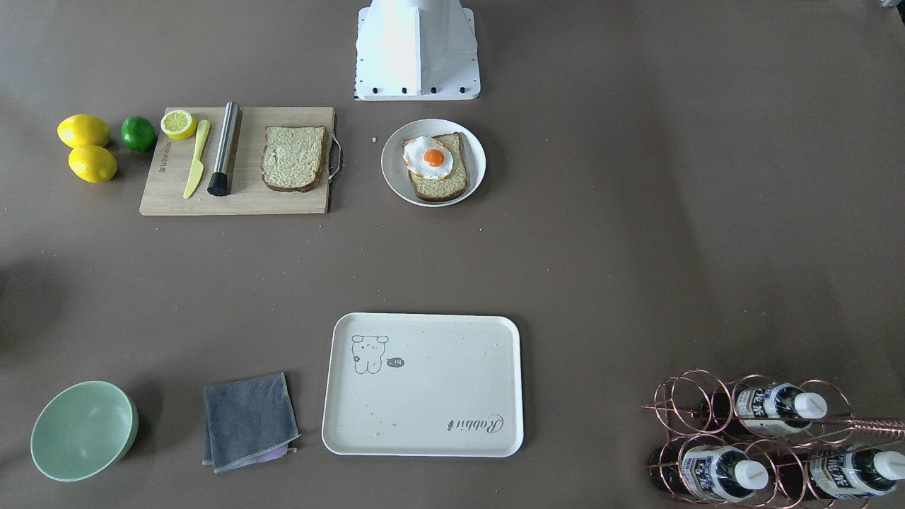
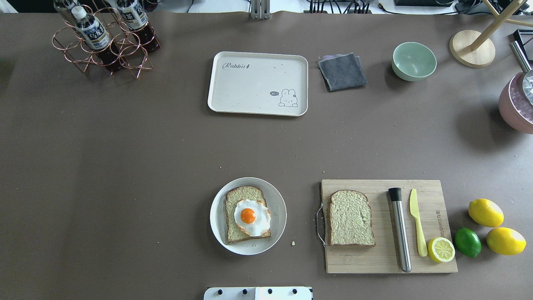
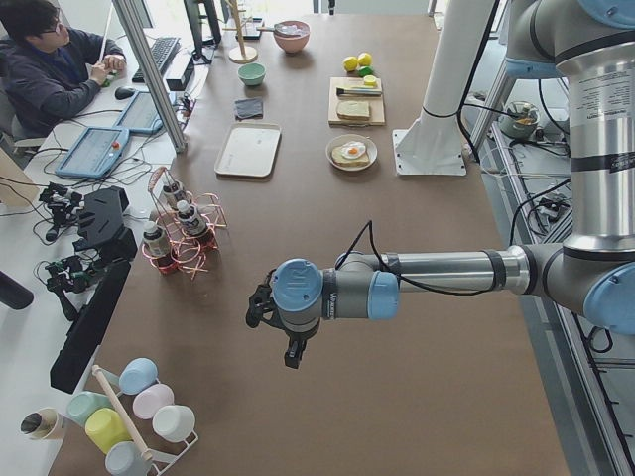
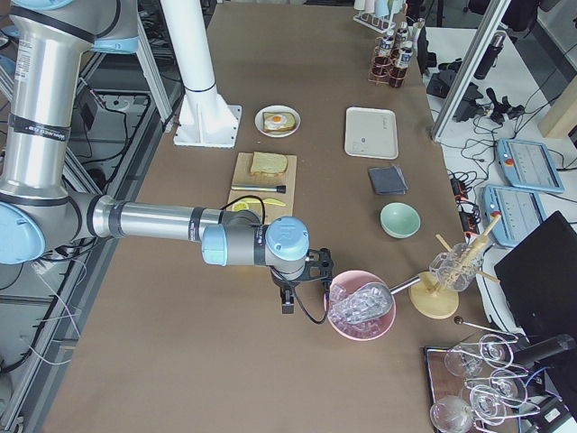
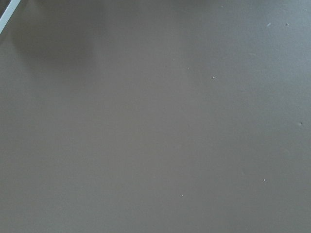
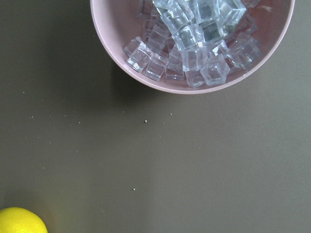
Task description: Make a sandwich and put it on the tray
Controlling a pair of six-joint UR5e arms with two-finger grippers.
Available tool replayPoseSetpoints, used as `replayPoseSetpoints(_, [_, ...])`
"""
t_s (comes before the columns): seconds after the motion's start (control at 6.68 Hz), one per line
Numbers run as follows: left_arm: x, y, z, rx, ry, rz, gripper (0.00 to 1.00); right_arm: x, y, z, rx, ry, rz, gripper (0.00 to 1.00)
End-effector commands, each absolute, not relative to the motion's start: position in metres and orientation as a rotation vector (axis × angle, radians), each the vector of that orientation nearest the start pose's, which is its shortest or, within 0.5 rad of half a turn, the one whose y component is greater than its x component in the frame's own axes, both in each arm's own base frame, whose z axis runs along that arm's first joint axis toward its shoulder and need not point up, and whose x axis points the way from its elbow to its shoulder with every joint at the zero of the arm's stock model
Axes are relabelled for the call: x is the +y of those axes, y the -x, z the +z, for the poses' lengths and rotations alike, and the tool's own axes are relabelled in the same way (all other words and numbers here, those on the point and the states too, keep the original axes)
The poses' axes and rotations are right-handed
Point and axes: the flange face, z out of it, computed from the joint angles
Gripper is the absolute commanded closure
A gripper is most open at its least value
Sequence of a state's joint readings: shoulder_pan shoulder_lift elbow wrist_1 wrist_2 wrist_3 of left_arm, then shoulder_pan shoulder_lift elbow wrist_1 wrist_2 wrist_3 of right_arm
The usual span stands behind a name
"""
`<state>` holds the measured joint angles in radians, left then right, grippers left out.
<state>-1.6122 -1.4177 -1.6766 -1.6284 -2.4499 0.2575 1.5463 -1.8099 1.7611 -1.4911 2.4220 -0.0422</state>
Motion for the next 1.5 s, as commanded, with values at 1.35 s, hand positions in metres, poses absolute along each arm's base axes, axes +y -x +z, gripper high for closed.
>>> replayPoseSetpoints(1.35, [-0.476,0.076,0.594,0.911,-0.190,0.179,0.02,-0.411,-0.065,0.615,-0.738,-0.144,-0.089,0.00])
